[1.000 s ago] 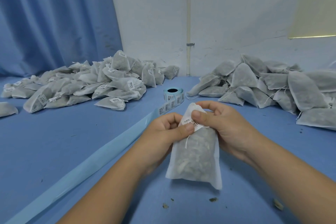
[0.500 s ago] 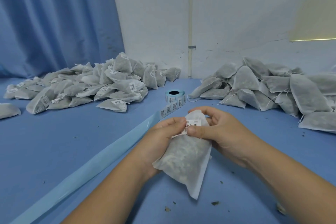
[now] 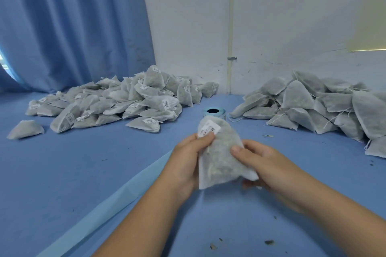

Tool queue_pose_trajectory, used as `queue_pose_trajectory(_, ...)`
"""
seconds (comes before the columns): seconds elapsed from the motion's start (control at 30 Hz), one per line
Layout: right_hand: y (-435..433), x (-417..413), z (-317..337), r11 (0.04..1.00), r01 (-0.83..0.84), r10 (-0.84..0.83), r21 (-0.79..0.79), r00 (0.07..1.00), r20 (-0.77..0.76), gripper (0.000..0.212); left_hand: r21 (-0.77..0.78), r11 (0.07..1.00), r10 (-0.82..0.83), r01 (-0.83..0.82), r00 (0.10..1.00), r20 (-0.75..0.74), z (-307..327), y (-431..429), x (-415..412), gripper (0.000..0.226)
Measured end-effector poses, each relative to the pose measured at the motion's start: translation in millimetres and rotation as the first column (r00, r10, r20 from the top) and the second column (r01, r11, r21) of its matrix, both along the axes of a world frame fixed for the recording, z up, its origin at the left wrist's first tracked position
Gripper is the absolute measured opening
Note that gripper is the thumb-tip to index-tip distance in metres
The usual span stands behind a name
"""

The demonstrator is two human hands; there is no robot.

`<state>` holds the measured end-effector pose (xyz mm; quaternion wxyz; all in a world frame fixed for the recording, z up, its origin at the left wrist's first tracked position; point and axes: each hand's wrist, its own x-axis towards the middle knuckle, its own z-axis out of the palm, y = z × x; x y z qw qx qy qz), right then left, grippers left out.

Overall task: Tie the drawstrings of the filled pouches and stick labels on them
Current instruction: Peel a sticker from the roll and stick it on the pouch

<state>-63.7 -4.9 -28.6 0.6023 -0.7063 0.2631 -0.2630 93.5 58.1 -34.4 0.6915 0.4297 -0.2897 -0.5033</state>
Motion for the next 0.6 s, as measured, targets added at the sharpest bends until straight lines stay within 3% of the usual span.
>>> queue_pose_trajectory(0.1,8,7,-2,1.0,-0.001,0.0,-0.013,1.0,-0.023,0.021,0.051,0.987,0.151,-0.149,0.988,-0.033,2,-1,9,0.042)
queue_pose_trajectory(0.3,23,34,-4,0.994,0.058,-0.064,0.097,0.996,0.066,0.02,0.086,0.972,0.232,-0.219,0.951,-0.203,2,-5,12,0.048)
queue_pose_trajectory(0.47,24,67,18,0.955,0.032,-0.081,0.296,0.984,0.156,0.008,0.022,0.95,0.277,-0.313,0.802,-0.529,1,-4,35,0.063)
queue_pose_trajectory(0.6,24,124,54,0.957,-0.007,-0.046,0.289,0.983,0.175,0.009,0.028,0.918,0.321,-0.396,0.7,-0.638,-2,-6,45,0.053)
